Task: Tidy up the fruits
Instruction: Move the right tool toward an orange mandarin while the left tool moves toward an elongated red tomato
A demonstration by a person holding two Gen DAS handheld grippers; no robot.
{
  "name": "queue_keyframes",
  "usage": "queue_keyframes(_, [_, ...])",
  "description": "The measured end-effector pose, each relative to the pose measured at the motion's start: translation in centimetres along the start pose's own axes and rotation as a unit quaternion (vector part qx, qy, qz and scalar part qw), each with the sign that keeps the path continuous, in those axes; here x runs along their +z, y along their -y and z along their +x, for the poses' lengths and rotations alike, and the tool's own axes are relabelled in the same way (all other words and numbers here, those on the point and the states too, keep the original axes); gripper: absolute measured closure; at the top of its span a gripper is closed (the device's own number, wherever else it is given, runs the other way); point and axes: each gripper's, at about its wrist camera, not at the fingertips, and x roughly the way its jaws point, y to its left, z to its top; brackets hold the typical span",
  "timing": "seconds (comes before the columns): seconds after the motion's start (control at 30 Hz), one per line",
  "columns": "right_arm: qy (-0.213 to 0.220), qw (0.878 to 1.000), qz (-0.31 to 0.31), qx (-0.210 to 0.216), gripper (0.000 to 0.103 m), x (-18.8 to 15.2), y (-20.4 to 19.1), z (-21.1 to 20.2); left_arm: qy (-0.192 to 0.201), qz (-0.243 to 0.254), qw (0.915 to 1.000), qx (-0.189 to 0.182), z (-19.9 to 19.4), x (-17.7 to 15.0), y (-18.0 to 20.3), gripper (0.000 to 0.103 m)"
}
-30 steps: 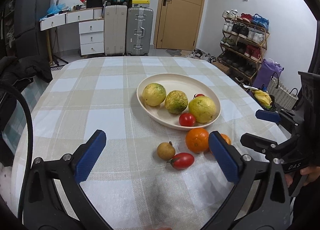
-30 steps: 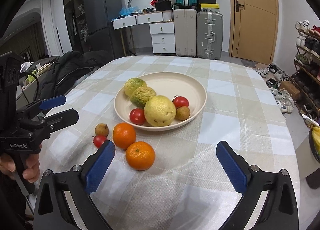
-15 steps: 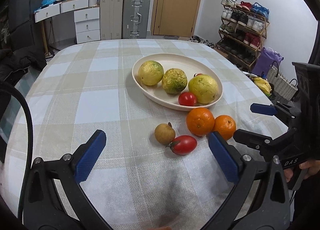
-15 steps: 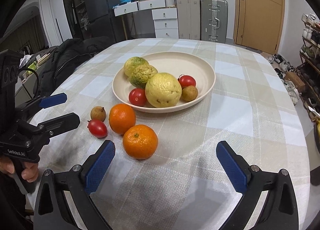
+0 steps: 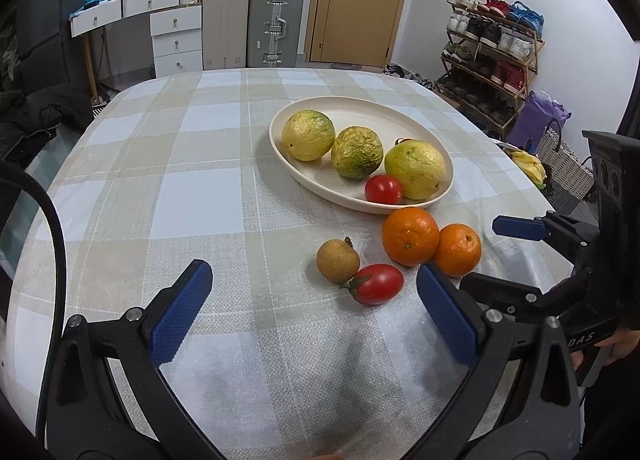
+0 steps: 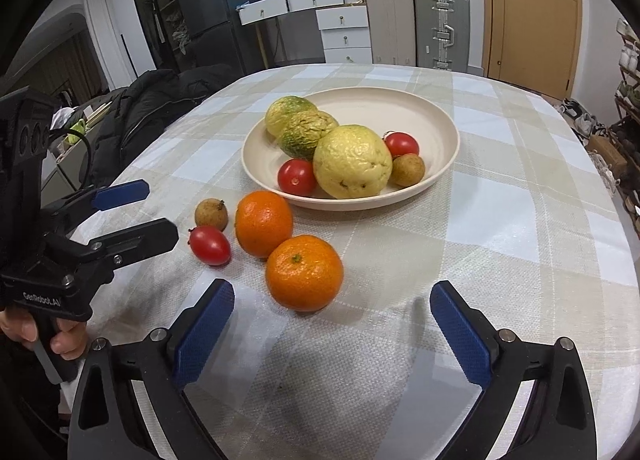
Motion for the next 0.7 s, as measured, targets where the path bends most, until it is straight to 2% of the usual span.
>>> queue_keyframes(0.1, [-0.001, 1.0, -0.002, 0.012, 0.016, 0.0, -0.3, 0.1, -0.003, 0.0, 1.0, -0.001, 0.2, 0.0, 0.0, 0.001])
queue_keyframes(0.17, [-0.004, 1.0, -0.008, 0.02, 0.028, -0.1, -0.6, 0.2, -0.007, 0.0, 1.0, -0.002, 0.4, 0.0, 0.0, 0.001])
queue_keyframes(0.4, [-0.002, 0.999, -0.013, 0.031, 0.03, -0.1, -1.3, 0.2, -0.01, -0.002, 0.9999, -0.003, 0.6, -0.1, -0.1, 0.001])
queue_keyframes(0.5, [-0.003, 0.999, -0.011, 0.033, 0.035, -0.1, -1.2, 0.2, -0.011, -0.001, 0.9999, -0.004, 0.7, -0.1, 0.0, 0.001])
queue_keyframes(0.63, [-0.006, 0.999, -0.012, 0.038, 0.047, 0.0, -1.2, 0.3, -0.015, -0.003, 0.9999, -0.006, 0.9, -0.1, 0.0, 0.001])
queue_keyframes(0.7, [-0.005, 0.999, -0.012, 0.035, 0.049, 0.0, -1.2, 0.3, -0.016, -0.002, 0.9998, -0.007, 0.9, -0.2, -0.1, 0.001])
